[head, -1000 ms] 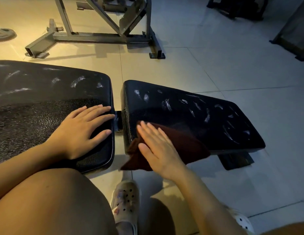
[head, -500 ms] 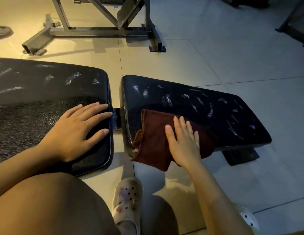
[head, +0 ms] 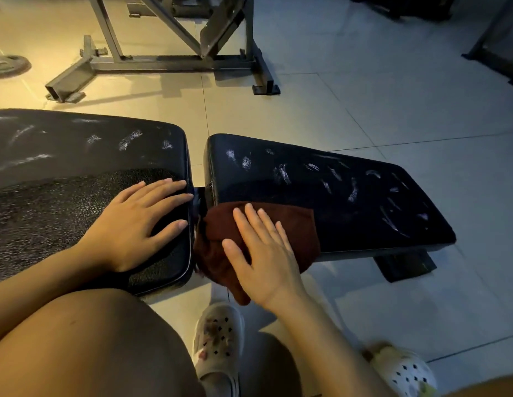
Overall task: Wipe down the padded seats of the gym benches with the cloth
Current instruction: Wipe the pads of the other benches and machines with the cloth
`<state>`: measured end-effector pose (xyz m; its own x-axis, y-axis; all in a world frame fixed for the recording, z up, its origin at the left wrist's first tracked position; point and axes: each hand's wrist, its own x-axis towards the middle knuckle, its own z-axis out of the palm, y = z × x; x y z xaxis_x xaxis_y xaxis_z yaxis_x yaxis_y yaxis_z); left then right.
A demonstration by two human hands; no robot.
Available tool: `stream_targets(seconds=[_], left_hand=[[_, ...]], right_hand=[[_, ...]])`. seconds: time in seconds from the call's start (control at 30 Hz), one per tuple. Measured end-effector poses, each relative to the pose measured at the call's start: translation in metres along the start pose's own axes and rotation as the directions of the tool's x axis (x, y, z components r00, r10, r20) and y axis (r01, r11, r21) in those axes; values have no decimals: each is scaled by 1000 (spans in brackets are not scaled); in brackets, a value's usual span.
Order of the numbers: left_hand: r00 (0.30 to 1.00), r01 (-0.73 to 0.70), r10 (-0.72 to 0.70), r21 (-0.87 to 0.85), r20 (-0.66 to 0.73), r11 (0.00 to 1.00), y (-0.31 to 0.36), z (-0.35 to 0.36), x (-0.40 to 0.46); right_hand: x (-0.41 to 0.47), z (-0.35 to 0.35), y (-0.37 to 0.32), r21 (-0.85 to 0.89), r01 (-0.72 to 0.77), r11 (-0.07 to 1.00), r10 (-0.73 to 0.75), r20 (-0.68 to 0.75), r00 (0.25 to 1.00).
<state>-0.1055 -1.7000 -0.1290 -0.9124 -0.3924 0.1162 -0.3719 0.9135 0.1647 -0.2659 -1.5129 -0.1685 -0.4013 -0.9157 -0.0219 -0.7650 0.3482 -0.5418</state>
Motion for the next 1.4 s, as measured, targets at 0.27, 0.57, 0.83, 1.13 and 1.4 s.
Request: stream_targets(seconds=[0.27, 0.57, 0.83, 1.13, 1.4], left_hand=[[1000, -5, 5, 7, 1, 1000, 0, 1, 1], [1000, -20, 20, 40, -20, 999, 0, 3, 3], [1000, 4, -3, 39, -2, 999, 1, 2, 2], [1000, 1, -1, 12, 5, 1000, 0, 0, 2], [1000, -13, 13, 14, -13, 1000, 0, 3, 2]], right_hand=[[-17, -1, 59, 113, -377, 919, 393, -189, 900], [18, -33, 106, -151, -392, 908, 381, -97, 919], [56, -25, 41, -131, 257, 957, -245, 103, 964], [24, -7, 37, -120, -104, 987, 99, -49, 994], [42, -45, 120, -81, -390, 917, 387, -55, 921]])
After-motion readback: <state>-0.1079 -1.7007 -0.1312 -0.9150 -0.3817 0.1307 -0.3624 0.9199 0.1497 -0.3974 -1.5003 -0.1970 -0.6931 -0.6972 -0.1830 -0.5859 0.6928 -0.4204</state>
